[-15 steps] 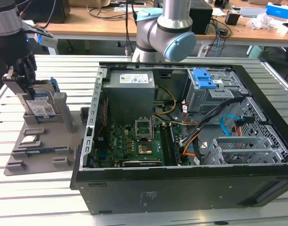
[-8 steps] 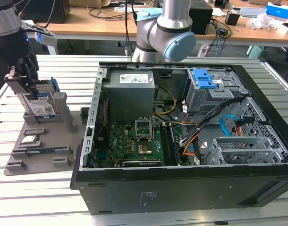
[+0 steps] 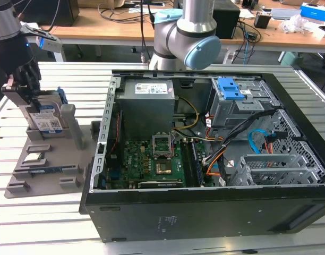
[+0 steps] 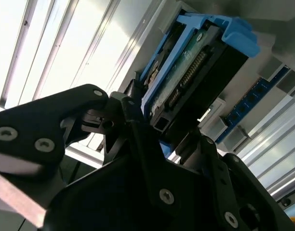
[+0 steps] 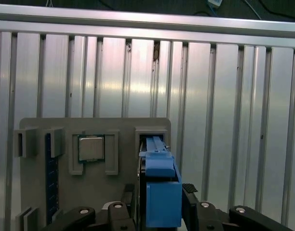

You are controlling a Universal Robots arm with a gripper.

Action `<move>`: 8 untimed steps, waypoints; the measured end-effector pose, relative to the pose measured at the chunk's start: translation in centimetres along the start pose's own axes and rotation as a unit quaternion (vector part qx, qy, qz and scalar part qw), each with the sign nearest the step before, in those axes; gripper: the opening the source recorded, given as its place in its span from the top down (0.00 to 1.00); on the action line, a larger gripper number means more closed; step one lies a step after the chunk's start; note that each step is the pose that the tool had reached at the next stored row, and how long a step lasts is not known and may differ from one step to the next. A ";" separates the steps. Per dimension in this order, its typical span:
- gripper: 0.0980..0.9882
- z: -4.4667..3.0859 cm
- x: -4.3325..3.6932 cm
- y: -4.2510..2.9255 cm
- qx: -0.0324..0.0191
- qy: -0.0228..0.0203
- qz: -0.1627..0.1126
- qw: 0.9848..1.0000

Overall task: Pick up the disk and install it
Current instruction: 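Pick up the disk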

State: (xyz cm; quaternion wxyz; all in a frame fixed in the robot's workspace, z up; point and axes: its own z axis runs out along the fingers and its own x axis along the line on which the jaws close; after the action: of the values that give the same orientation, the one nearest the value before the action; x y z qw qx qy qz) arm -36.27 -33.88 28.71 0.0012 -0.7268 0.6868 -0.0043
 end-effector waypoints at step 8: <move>0.70 0.00 0.00 0.04 0.000 0.000 0.000 1.000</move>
State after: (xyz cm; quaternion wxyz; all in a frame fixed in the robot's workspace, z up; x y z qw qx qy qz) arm -36.31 -33.88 28.71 0.0012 -0.7268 0.6868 -0.0043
